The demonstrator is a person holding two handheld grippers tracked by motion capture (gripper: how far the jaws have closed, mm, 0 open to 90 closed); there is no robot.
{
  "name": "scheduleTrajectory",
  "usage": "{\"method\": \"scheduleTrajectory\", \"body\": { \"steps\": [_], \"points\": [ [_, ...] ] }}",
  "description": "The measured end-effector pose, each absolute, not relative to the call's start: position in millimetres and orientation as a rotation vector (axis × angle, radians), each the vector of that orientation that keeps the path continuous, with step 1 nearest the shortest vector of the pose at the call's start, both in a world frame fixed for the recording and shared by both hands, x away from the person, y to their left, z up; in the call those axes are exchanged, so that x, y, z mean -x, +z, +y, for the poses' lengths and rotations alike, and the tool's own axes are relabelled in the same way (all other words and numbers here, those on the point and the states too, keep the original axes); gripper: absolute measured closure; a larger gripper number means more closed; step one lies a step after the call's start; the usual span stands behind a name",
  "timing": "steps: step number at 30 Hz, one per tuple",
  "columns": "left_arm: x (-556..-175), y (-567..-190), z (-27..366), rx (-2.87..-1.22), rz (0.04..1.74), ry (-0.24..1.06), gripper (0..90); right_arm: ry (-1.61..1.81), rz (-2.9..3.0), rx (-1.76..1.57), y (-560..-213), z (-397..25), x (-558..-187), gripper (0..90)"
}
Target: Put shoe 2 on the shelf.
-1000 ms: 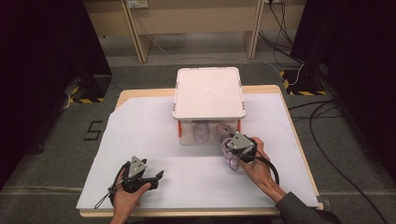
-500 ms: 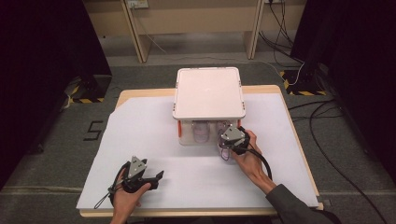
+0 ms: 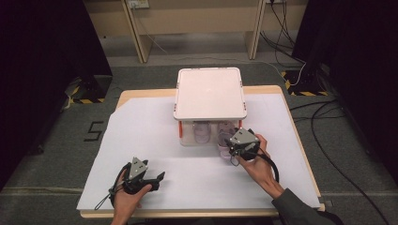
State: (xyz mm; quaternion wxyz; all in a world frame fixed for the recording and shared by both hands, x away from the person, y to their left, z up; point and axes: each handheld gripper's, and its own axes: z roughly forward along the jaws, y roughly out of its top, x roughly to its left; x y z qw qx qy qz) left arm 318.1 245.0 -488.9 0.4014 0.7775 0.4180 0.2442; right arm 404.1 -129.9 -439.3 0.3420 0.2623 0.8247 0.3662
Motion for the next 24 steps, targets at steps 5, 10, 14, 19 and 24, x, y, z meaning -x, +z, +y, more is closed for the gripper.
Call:
{"method": "scheduleTrajectory", "body": {
  "steps": [5, 10, 14, 19, 24],
  "points": [
    [-318, -489, 245, -1.964, 1.055, 0.617, 18.5, 1.043, 2.153, -0.703, -435, -135, -392, 39.5],
    [-318, -489, 245, -1.964, 1.056, 0.617, 18.5, 1.106, 2.167, -0.713, -434, -139, -379, 36.6],
    [-318, -489, 245, -1.965, 1.055, 0.617, 18.5, 1.084, 2.176, -0.726, -440, -141, -372, 32.1],
    [-318, -489, 245, -1.965, 1.055, 0.617, 18.5, 1.042, 2.236, -0.778, -454, -142, -371, 27.8],
    [-318, -489, 244, -1.972, 1.051, 0.616, 18.6, 1.003, 2.289, -0.817, -469, -140, -376, 24.8]
  ]
}}
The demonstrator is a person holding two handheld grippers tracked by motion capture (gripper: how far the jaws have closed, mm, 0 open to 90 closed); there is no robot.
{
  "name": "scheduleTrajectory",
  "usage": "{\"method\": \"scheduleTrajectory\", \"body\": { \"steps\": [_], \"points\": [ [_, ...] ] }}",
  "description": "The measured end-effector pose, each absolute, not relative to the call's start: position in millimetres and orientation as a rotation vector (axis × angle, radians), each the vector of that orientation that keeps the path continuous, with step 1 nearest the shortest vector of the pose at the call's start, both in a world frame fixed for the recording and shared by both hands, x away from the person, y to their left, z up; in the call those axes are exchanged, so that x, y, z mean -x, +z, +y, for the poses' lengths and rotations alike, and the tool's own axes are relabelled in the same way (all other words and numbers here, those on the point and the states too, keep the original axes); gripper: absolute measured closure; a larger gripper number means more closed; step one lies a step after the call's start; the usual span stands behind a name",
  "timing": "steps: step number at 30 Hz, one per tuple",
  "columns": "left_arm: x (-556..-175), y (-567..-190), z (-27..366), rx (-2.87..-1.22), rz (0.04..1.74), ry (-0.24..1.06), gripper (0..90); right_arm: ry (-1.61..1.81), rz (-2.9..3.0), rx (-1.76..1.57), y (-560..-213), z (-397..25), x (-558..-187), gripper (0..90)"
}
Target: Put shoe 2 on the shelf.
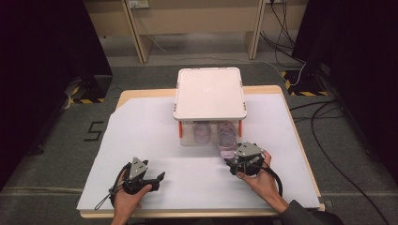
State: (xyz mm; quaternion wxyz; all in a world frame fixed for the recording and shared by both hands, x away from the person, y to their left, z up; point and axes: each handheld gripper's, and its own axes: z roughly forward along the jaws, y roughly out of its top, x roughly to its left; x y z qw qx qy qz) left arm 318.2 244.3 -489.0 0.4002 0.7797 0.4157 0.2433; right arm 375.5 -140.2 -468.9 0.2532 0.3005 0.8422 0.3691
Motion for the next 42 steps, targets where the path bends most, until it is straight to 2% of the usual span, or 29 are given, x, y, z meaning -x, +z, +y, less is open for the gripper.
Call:
{"method": "scheduleTrajectory", "body": {
  "steps": [3, 6, 11, 15, 42],
  "points": [
    [-318, -489, 244, -1.972, 1.051, 0.615, 18.5, 0.998, 2.291, -0.811, -471, -141, -377, 27.7],
    [-318, -489, 244, -1.973, 1.052, 0.614, 18.5, 0.988, 2.282, -0.804, -470, -143, -378, 35.0],
    [-318, -489, 244, -1.977, 1.051, 0.614, 18.6, 0.979, 2.296, -0.821, -470, -147, -382, 35.4],
    [-318, -489, 244, -1.976, 1.051, 0.613, 18.5, 0.961, 2.288, -0.82, -470, -152, -386, 41.0],
    [-320, -492, 242, -1.984, 1.055, 0.606, 18.6, 0.951, 2.265, -0.82, -475, -139, -432, 45.6]
  ]
}}
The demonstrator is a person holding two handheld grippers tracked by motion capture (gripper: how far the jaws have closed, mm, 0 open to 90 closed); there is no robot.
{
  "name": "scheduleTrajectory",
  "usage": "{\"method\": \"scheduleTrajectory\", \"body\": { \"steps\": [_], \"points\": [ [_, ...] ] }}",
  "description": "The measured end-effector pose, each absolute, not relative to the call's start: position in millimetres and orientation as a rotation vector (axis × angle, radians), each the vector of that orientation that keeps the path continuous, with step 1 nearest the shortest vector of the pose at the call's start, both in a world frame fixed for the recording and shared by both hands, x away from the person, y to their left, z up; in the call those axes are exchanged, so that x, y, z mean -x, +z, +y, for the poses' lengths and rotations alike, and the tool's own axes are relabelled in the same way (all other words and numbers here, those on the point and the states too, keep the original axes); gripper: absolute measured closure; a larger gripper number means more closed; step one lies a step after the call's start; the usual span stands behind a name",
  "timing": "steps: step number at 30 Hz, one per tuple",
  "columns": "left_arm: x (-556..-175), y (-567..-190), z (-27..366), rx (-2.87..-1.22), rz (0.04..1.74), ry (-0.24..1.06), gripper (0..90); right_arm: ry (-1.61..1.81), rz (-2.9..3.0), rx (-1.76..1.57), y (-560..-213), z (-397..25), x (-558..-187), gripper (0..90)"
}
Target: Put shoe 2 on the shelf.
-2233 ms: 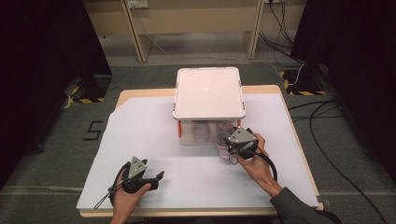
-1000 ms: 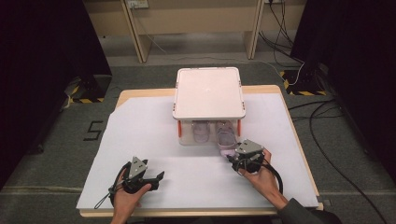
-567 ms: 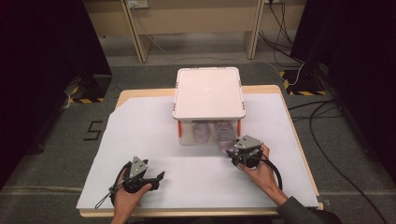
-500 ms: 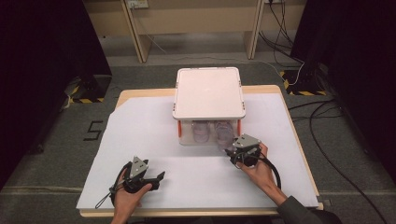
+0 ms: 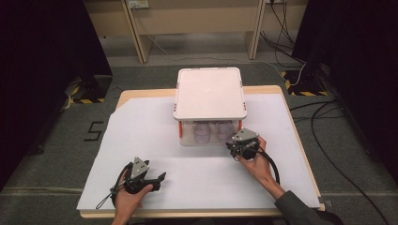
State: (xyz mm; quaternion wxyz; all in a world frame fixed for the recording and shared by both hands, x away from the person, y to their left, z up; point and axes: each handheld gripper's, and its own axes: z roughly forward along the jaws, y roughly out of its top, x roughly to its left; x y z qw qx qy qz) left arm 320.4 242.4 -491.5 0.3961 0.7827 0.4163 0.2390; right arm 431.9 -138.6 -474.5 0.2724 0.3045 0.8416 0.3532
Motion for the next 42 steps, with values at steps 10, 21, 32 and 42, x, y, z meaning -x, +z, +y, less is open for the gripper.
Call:
{"method": "scheduleTrajectory", "body": {
  "steps": [10, 21, 32, 42],
  "points": [
    [-320, -491, 243, -1.982, 1.056, 0.607, 18.5, 0.952, 2.231, -0.823, -478, -126, -447, 45.0],
    [-319, -491, 244, -1.985, 1.051, 0.607, 18.5, 0.995, 2.2, -0.852, -476, -126, -447, 42.6],
    [-319, -491, 243, -1.98, 1.046, 0.607, 18.6, 1.221, 2.282, -0.905, -459, -149, -408, 33.0],
    [-319, -491, 243, -1.98, 1.047, 0.606, 18.5, 1.348, 2.305, -0.981, -457, -179, -379, 24.3]
  ]
}}
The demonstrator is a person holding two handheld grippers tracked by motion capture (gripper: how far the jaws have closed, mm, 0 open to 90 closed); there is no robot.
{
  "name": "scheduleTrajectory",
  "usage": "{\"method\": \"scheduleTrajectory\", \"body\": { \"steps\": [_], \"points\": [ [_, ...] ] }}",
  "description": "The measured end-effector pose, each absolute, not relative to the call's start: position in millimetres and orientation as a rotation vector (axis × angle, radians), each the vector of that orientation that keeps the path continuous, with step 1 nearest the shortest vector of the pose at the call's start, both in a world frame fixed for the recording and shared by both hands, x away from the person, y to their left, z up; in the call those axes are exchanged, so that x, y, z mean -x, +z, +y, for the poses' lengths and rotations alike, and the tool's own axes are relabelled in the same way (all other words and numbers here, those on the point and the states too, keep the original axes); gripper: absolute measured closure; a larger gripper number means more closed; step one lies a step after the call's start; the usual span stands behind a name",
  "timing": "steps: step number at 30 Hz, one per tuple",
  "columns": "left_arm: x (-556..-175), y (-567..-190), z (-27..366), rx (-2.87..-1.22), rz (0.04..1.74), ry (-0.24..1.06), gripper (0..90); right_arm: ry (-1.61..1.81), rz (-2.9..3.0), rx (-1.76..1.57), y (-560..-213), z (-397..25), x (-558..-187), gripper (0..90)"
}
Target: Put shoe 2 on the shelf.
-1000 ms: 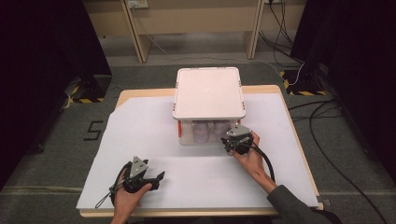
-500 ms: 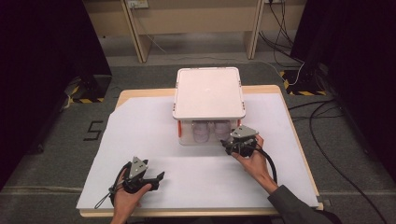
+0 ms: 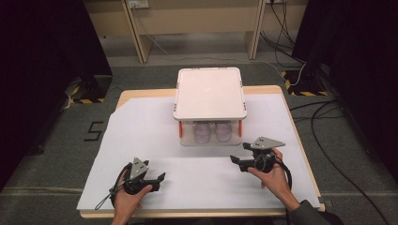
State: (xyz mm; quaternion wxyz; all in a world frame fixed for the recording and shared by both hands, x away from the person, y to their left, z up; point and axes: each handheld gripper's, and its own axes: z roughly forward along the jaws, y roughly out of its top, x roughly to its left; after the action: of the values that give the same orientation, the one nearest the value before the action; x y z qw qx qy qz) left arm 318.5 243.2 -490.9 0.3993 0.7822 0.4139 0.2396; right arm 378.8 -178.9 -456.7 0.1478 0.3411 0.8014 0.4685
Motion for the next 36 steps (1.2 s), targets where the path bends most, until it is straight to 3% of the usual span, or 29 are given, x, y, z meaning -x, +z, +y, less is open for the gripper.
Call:
{"method": "scheduleTrajectory", "body": {
  "steps": [16, 36],
  "points": [
    [-318, -491, 243, -1.986, 1.051, 0.607, 18.5, 1.369, 2.304, -1.041, -467, -214, -343, 20.5],
    [-318, -491, 243, -1.987, 1.05, 0.607, 18.6, 1.302, 2.353, -1.06, -478, -225, -327, 18.7]
  ]
}}
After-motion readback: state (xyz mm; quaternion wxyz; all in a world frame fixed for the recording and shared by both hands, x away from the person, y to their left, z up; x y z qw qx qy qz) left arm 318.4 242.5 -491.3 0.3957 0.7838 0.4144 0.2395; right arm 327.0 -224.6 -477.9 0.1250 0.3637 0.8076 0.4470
